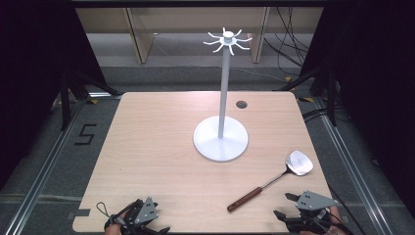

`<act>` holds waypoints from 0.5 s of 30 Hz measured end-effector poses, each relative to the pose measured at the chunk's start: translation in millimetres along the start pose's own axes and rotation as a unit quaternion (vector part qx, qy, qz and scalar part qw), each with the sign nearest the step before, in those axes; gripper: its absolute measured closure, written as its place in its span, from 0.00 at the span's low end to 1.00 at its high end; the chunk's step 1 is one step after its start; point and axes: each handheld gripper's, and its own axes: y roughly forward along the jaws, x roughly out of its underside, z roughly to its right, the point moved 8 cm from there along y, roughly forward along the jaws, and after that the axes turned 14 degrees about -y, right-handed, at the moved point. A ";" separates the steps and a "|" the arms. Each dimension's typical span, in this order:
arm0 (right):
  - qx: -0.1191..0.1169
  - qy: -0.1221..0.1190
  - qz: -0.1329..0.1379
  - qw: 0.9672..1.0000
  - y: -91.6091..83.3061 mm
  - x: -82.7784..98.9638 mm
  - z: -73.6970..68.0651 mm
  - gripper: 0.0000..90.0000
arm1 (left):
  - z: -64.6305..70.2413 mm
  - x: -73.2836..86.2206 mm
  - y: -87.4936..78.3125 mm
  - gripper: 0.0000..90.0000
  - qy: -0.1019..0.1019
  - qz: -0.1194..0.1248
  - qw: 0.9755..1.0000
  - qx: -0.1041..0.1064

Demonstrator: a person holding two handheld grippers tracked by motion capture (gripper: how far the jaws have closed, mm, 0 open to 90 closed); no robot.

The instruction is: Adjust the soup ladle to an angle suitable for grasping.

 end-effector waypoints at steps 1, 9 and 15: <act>-0.001 0.001 0.001 1.000 0.2 -0.3 -0.3 0.34 | -0.2 -0.1 0.1 0.18 0.002 0.000 1.000 0.001; -0.008 0.003 -0.004 1.000 0.9 -4.3 -3.6 0.33 | -0.3 0.3 0.2 0.18 0.000 -0.001 1.000 0.000; -0.013 -0.019 -0.004 1.000 5.1 -8.1 -4.9 0.33 | -0.5 0.1 0.4 0.18 0.001 -0.002 1.000 0.001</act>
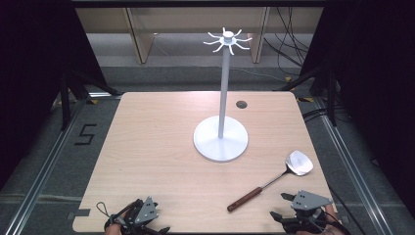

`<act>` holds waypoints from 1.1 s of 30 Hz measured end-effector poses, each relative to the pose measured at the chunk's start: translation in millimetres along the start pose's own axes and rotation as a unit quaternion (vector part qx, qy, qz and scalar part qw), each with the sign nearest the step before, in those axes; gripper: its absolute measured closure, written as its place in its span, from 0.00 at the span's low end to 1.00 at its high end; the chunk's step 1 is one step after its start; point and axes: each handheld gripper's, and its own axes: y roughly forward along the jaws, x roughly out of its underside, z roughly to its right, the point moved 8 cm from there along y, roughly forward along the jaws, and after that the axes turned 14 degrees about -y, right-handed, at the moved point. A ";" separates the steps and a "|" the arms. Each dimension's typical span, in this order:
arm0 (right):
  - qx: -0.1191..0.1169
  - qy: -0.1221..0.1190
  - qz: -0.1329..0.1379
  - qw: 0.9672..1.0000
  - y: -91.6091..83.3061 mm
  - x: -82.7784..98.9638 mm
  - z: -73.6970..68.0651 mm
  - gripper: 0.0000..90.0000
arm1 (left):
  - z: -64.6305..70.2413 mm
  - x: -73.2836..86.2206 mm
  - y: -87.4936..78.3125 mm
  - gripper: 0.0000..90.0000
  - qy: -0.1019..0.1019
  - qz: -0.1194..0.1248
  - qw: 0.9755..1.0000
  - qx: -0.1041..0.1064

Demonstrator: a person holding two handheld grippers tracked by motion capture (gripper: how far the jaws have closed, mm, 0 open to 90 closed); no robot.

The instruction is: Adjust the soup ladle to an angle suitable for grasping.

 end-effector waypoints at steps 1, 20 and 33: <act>0.000 0.000 0.000 1.000 0.0 0.0 0.0 0.33 | 0.0 0.0 0.0 0.18 0.000 0.000 1.000 0.000; -0.035 -0.117 -0.034 0.992 29.8 -50.9 2.7 0.26 | 0.2 -0.1 0.2 0.18 0.001 0.000 1.000 -0.001; -0.098 -0.256 -0.132 0.953 71.7 -64.1 -6.2 0.39 | 0.2 0.1 0.2 0.18 0.001 0.001 1.000 0.000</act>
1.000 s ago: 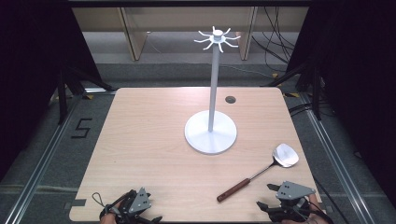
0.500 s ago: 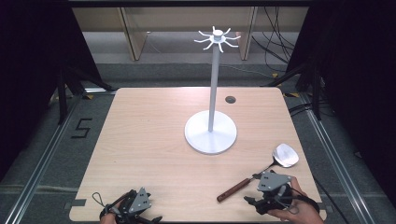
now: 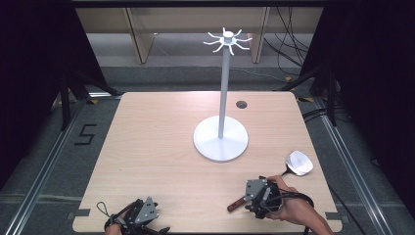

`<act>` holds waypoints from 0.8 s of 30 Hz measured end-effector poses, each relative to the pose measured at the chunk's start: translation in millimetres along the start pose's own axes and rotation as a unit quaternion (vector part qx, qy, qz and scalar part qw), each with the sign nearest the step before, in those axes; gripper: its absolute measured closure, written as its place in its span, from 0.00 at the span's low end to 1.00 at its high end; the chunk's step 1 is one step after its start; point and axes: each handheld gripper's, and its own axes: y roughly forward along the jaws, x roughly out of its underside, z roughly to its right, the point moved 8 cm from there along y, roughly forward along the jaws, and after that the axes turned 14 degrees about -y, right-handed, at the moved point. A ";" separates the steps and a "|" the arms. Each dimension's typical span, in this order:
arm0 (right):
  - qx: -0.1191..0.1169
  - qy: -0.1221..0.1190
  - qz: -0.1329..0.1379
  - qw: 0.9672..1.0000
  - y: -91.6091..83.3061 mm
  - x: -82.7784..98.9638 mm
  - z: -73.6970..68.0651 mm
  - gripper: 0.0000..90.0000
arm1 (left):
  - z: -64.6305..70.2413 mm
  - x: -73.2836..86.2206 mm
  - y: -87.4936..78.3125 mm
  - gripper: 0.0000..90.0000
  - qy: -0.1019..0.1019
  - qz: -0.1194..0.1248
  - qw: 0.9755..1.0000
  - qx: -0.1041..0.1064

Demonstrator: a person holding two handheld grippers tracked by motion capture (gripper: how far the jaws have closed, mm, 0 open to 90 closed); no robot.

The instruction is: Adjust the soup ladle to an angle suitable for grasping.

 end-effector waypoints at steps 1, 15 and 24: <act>0.000 0.000 0.000 1.000 0.0 0.0 0.0 0.39 | 0.0 0.0 0.0 0.18 0.000 0.000 1.000 0.000; -0.068 -0.017 -0.044 0.997 18.1 -0.5 2.9 0.54 | -0.1 0.0 -0.3 0.18 0.000 0.001 1.000 -0.001; -0.126 -0.084 -0.069 0.986 22.3 -11.7 6.9 0.66 | -0.8 0.1 -0.2 0.18 -0.001 -0.001 1.000 0.000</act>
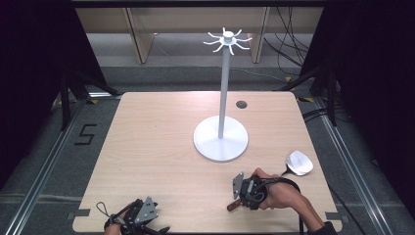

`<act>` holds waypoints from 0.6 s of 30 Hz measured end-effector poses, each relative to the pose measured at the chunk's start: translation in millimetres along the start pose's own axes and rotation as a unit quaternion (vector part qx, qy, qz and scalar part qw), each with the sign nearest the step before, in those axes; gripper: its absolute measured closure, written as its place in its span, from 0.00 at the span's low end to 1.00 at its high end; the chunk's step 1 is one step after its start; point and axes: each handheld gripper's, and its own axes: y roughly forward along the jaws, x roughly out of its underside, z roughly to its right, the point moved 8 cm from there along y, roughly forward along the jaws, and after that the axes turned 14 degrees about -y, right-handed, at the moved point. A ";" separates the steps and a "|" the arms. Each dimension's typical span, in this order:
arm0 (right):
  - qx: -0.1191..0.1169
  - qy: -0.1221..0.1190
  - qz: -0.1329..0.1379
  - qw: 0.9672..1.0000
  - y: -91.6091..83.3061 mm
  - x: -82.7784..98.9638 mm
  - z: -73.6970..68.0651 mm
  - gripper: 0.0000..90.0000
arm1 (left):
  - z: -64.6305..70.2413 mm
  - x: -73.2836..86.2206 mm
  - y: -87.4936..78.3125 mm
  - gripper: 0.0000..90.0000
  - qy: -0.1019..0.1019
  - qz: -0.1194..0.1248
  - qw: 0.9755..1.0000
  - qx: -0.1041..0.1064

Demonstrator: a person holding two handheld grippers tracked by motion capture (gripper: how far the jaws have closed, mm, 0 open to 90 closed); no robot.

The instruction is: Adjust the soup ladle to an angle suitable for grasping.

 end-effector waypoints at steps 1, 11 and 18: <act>0.003 0.001 -0.009 1.000 -0.4 0.5 0.3 0.67 | 0.2 0.0 -0.1 0.18 0.001 0.000 1.000 0.000; -0.005 -0.061 -0.029 0.998 0.3 -3.0 6.6 0.72 | 0.9 -0.3 -0.1 0.18 0.000 0.003 1.000 -0.002; -0.010 -0.036 -0.060 0.997 -1.3 -5.2 6.5 0.77 | 0.4 0.1 0.0 0.18 0.002 0.001 1.000 -0.002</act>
